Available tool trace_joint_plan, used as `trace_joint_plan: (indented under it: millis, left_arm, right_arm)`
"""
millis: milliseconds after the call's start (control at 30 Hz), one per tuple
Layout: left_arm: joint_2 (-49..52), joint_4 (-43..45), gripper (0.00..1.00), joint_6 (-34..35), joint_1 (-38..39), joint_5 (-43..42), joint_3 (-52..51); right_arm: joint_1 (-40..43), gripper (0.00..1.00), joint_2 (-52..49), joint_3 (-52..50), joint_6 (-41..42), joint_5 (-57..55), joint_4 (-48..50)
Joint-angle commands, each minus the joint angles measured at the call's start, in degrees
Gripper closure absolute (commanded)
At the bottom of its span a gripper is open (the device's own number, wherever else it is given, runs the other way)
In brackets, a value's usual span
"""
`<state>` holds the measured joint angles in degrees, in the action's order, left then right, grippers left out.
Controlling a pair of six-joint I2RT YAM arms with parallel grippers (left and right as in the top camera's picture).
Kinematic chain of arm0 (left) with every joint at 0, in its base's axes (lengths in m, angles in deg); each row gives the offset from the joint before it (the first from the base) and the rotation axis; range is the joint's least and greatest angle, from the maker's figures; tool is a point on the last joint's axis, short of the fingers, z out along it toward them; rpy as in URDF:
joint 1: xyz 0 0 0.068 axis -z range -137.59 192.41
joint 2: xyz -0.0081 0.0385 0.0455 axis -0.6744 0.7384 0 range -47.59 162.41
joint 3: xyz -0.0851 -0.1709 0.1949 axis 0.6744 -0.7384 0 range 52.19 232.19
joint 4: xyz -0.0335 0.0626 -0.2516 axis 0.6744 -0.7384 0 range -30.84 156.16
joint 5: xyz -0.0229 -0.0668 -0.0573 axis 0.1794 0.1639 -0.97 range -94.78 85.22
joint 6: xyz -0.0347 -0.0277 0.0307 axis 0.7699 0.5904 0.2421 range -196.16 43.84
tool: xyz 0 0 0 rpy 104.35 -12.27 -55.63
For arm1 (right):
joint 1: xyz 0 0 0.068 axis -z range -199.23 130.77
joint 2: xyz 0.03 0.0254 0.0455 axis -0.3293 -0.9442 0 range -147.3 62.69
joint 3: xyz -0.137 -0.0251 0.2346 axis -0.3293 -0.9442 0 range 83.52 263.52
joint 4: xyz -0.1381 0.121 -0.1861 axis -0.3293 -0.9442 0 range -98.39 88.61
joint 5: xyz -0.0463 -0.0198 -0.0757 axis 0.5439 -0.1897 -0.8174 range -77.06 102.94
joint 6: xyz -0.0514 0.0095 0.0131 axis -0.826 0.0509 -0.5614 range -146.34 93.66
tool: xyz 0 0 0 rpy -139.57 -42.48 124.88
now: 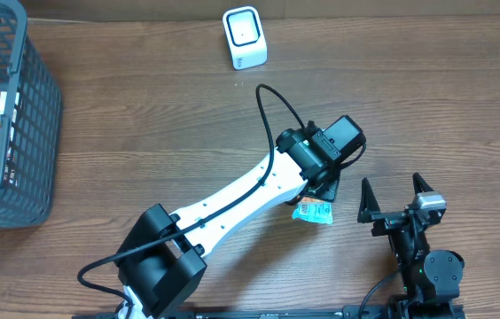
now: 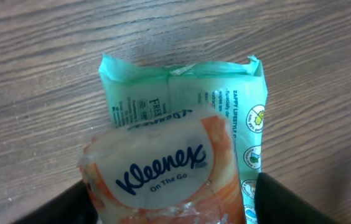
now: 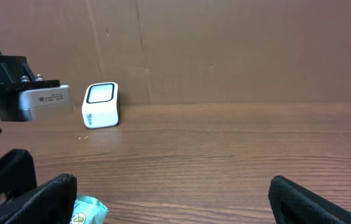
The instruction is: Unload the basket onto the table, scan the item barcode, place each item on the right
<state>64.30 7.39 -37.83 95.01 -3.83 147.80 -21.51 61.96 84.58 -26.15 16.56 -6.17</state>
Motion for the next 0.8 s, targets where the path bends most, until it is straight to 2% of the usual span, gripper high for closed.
trace_joint_plan:
  millis: [0, 33, 233, 267, 300, 500, 633, 767]
  left_arm:
    - [-1.4, -0.6, 0.15, -1.1, -0.1, -0.6, 1.2]
    - [-1.4, -1.1, 0.00, -1.1, -0.1, -0.6, 1.2]
    - [-1.4, -2.7, 0.00, -1.1, -0.1, -0.8, 1.2]
    - [-1.4, -2.8, 0.03, -1.1, -0.1, -1.0, 1.2]
    - [-1.4, -2.8, 0.10, -1.0, -0.1, -1.2, 1.2]
    - [-1.4, -2.7, 0.27, -1.0, -0.1, -4.0, 1.2]
    - [-1.4, -2.7, 0.46, -1.0, -0.1, -4.2, 1.2]
    - [-1.4, -3.0, 0.50, -1.1, -0.1, -4.4, 1.2]
  right_arm:
    - [0.1, 0.00, 0.6, -0.6, -0.2, -0.5, 0.2]
    - [0.1, 0.00, 0.6, -0.6, -0.2, -0.5, 0.2]
    - [0.1, 0.00, 0.6, -0.6, -0.2, -0.5, 0.2]
    - [0.1, 0.00, 0.6, -0.6, -0.2, -0.5, 0.2]
    - [0.1, 0.00, 0.6, -0.6, -0.2, -0.5, 0.2]
    - [0.1, 0.00, 0.6, -0.6, -0.2, -0.5, 0.2]
    - [0.1, 0.00, 0.6, -0.6, -0.2, -0.5, 0.2]
    - [0.1, 0.00, 0.6, -0.6, -0.2, -0.5, 0.2]
